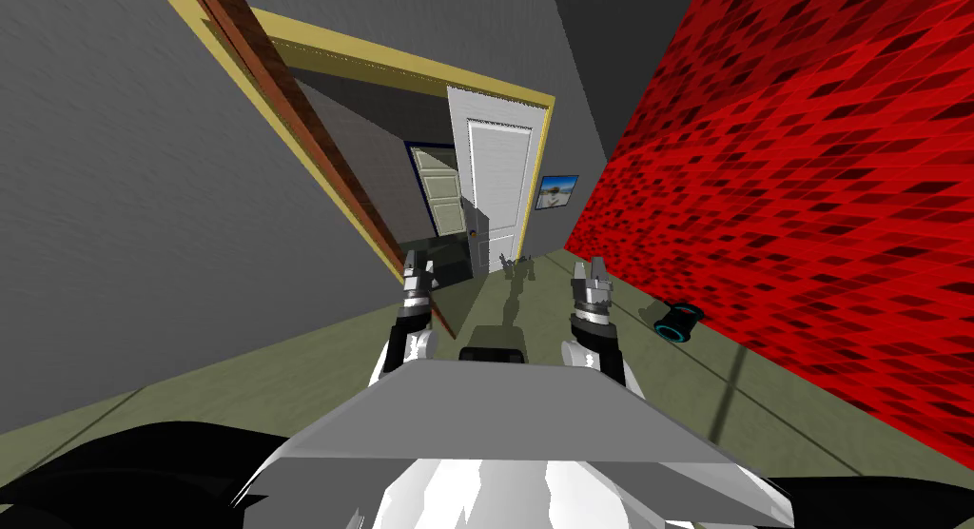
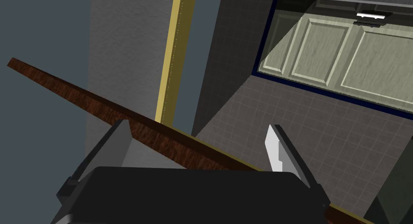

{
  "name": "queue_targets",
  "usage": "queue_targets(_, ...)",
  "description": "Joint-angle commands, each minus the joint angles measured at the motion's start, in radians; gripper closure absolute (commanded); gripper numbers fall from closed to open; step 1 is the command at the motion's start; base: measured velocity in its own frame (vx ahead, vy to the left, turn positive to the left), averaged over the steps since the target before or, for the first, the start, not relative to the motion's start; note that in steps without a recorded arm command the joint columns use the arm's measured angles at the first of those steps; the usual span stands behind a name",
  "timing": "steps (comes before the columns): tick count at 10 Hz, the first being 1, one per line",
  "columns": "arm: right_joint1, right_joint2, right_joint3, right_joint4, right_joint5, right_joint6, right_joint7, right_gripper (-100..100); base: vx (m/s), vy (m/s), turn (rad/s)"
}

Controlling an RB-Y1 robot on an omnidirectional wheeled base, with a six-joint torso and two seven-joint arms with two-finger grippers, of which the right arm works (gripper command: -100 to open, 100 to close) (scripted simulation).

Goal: Pull the door open

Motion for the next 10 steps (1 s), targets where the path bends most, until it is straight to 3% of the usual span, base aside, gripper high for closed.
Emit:
queue_targets(1, -0.011, -0.013, 0.009, 0.028, 0.011, -0.010, 0.019, -100, 0.005, -0.038, -0.041)
queue_targets(4, -0.022, -0.025, 0.018, 0.059, 0.024, -0.021, 0.040, -100, 0.169, -0.020, -0.008)
queue_targets(10, -0.071, -0.068, 0.058, 0.189, 0.075, -0.068, 0.127, -100, 0.185, -0.025, -0.030)
